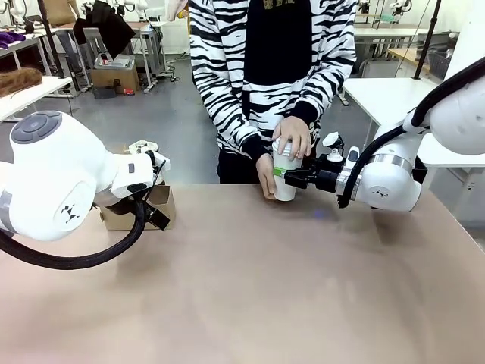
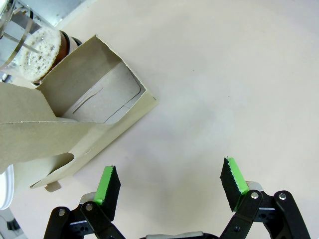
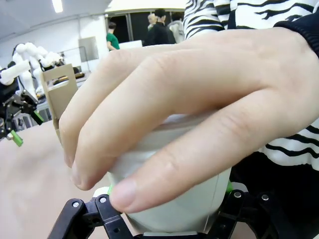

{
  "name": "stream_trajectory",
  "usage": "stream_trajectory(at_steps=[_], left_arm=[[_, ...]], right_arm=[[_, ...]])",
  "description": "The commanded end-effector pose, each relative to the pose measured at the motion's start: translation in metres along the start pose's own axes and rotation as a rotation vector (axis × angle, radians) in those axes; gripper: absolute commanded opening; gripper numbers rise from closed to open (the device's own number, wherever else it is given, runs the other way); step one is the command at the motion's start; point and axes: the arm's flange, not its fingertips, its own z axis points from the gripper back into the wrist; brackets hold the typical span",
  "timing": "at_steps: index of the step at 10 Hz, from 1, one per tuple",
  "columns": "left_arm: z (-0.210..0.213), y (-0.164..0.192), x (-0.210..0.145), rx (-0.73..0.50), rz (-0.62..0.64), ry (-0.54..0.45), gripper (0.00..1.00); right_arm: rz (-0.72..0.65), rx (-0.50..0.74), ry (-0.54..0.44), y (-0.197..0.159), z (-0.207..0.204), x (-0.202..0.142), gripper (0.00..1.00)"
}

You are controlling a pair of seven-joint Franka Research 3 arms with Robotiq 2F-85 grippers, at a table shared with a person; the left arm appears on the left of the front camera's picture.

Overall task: Pour a drink into a cup and package it in a carrier.
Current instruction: When a person places the Paper Cup Lid on the 600 ml Paper Cup , lift the 600 ml Paper Cup.

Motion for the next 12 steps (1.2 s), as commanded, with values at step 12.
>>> stream_trajectory(at_steps=[12], left_arm=[[0.0005,0.0000,-0.0001,-0.002,0.000,-0.002,1.00]], right_arm=[[0.003,-0.003,-0.007,0.0020,0.0014,0.0039,0.80]])
